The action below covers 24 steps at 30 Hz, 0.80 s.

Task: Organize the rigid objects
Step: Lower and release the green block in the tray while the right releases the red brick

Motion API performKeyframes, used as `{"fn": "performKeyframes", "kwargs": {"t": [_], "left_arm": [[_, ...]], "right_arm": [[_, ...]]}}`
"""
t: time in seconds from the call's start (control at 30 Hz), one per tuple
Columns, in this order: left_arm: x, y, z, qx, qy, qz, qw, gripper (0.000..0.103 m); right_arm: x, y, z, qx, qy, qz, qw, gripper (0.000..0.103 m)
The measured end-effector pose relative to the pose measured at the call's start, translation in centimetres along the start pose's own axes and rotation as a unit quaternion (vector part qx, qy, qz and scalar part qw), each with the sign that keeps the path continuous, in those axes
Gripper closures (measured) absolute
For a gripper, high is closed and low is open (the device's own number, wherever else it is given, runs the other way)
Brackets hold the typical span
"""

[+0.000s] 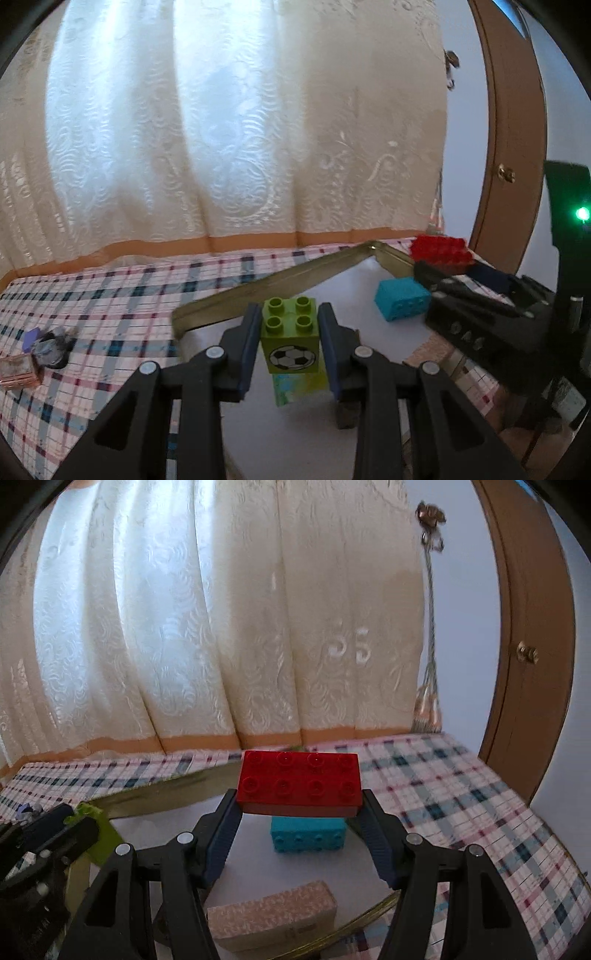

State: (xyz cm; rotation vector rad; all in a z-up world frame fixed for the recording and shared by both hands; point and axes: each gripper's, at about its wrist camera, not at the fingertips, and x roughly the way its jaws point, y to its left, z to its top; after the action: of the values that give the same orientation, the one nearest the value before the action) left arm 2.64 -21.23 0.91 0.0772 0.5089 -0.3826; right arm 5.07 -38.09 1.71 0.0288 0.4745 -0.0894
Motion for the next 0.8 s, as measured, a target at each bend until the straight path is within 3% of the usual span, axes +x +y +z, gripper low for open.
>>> {"fn": "performKeyframes", "kwargs": {"t": [0.13, 0.37, 0.53, 0.57, 0.6, 0.67, 0.7, 0.8], "left_arm": [[1.7, 0.1, -0.2, -0.016, 0.021, -0.011, 0.9996, 0.072], [2.0, 1.0, -0.4, -0.015, 0.030, 0.018, 0.9993, 0.072], [2.4, 1.5, -0.6, -0.016, 0.042, 0.037, 0.9983, 0.070], [2.3, 1.3, -0.6, -0.013, 0.040, 0.041, 0.9983, 0.060], [2.1, 1.2, -0.5, -0.010, 0.036, 0.047, 0.9982, 0.040], [1.3, 1.1, -0.4, -0.012, 0.016, 0.060, 0.9980, 0.011], [1.0, 1.2, -0.4, -0.013, 0.004, 0.071, 0.9974, 0.000], [0.8, 1.4, -0.4, -0.009, 0.000, 0.074, 0.9972, 0.000]], "right_arm": [[0.7, 0.8, -0.4, -0.014, 0.012, -0.001, 1.000, 0.037], [2.3, 1.2, -1.1, -0.027, 0.045, -0.004, 0.999, 0.037], [2.6, 1.2, -1.3, -0.015, 0.055, 0.019, 0.998, 0.036], [2.7, 1.2, -1.4, -0.011, 0.056, 0.023, 0.998, 0.036], [2.7, 1.2, -1.4, -0.008, 0.057, 0.025, 0.998, 0.034], [2.6, 1.2, -1.4, -0.005, 0.056, 0.024, 0.998, 0.027], [2.5, 1.1, -1.4, -0.003, 0.052, 0.015, 0.999, 0.026], [1.6, 0.1, -1.0, 0.023, 0.030, 0.012, 0.999, 0.023]]}}
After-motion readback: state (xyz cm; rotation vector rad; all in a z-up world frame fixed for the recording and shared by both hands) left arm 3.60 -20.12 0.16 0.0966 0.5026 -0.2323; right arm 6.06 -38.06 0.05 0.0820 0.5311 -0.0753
